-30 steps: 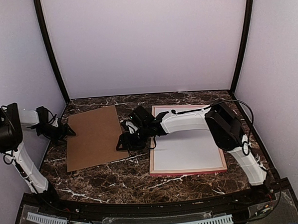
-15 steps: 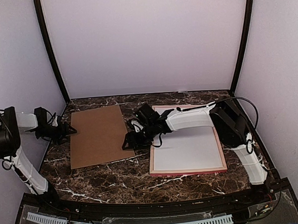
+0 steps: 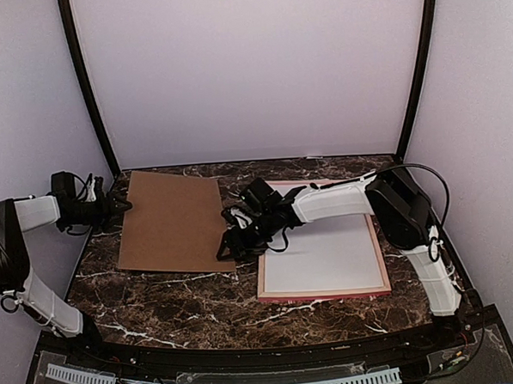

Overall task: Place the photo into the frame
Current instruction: Pick up the backboard from the center of the board.

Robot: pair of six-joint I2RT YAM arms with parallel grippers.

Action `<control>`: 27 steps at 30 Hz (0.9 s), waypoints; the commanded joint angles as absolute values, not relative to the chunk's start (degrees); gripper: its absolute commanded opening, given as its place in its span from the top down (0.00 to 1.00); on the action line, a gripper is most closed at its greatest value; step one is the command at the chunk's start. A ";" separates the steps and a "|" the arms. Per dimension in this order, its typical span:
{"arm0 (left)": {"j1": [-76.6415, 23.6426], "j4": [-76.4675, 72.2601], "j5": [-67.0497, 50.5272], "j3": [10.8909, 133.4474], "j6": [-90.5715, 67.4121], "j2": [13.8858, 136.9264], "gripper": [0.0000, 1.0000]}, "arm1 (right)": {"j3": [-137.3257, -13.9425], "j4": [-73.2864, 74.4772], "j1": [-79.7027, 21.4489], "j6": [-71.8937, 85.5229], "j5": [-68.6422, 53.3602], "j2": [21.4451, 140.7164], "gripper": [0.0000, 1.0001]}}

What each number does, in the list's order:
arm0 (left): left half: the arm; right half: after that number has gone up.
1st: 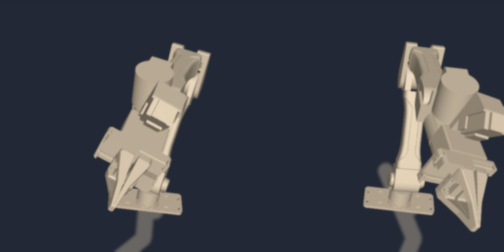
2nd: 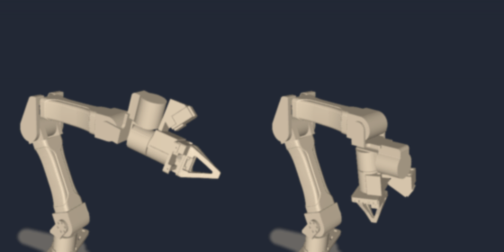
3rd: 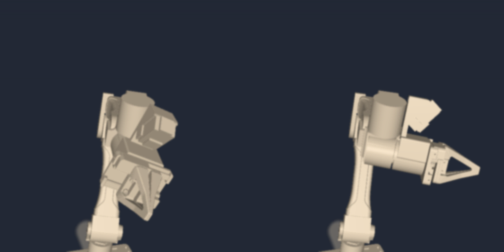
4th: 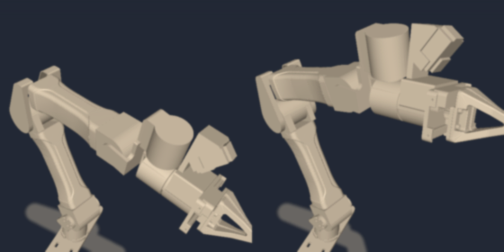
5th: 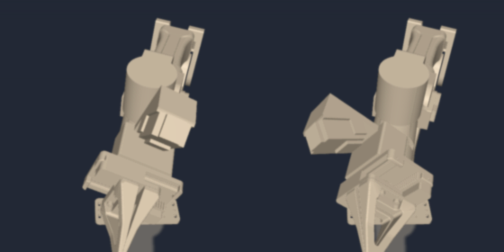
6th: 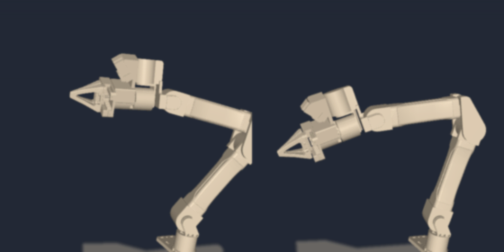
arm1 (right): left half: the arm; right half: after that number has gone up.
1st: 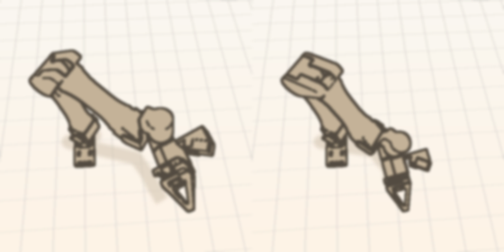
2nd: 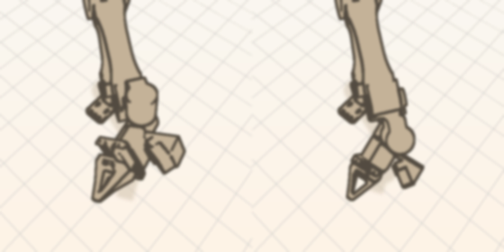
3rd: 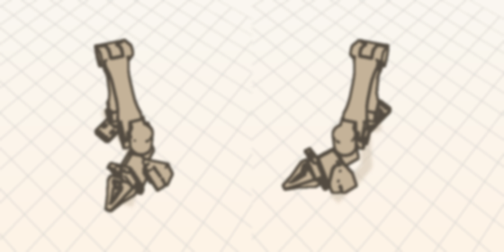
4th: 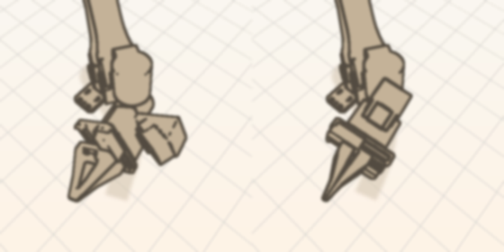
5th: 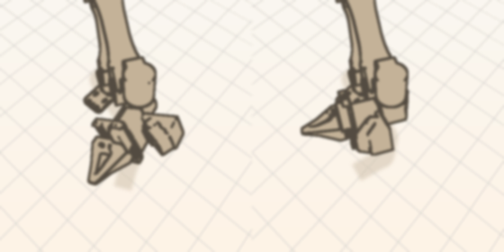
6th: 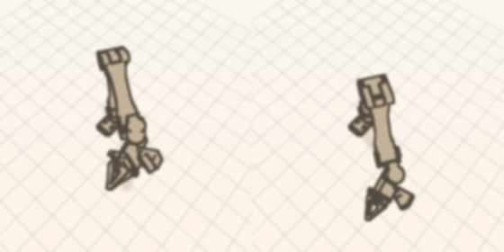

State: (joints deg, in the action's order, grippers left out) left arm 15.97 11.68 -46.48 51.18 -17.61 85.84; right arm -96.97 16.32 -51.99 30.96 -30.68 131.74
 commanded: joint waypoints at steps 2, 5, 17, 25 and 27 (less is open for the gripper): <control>12.58 16.75 -56.39 49.78 -19.92 81.85 0.48 | -94.56 13.28 -52.91 27.95 -33.94 132.68 0.33; 12.43 17.05 -56.76 50.04 -20.35 81.08 0.54 | -94.03 12.80 -52.82 27.73 -34.50 132.71 0.34; 11.54 21.07 -53.19 52.74 -20.11 78.78 0.70 | -92.49 12.25 -52.29 26.64 -35.86 132.00 0.34; 11.37 25.52 -49.92 55.85 -19.00 78.39 0.90 | -92.50 12.44 -52.04 26.67 -35.60 130.91 0.34; 11.34 26.49 -49.50 56.72 -18.88 78.09 0.95 | -92.62 12.65 -51.94 26.74 -35.60 130.43 0.33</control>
